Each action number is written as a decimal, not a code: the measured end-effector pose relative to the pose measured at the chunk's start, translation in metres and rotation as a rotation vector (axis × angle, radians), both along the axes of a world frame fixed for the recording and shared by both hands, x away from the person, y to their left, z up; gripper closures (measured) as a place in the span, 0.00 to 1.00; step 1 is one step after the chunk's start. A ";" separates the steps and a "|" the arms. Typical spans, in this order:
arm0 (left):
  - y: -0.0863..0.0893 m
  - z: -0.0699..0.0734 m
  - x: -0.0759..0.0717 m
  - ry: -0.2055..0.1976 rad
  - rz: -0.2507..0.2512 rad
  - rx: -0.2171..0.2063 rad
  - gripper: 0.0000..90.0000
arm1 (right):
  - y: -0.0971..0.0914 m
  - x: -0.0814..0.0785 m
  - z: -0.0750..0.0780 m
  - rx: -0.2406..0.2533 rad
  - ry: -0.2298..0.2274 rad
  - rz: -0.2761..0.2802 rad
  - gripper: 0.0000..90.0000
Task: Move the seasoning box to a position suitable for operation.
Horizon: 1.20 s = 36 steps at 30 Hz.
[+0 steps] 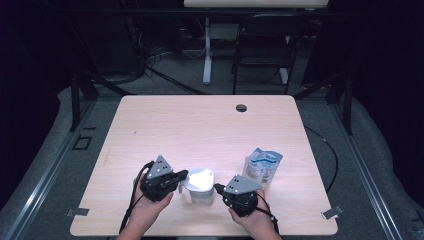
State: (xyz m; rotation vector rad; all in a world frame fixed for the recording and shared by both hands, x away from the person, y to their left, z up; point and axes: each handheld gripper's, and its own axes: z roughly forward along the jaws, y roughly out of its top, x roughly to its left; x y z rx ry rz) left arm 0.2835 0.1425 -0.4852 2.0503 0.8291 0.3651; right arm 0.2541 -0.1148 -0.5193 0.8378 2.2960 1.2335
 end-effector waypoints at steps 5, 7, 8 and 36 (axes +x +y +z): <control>0.000 0.000 0.000 0.001 -0.001 -0.002 1.00 | 0.000 0.000 0.001 -0.002 -0.003 0.002 1.00; 0.000 0.000 0.000 0.001 -0.001 -0.002 1.00 | 0.001 0.000 0.002 -0.002 -0.007 0.004 1.00; 0.000 0.000 0.000 0.002 0.000 -0.002 1.00 | 0.001 0.000 0.002 -0.002 -0.008 0.006 1.00; 0.002 -0.001 0.001 0.004 0.001 -0.007 1.00 | 0.004 0.000 0.007 0.002 -0.018 0.006 1.00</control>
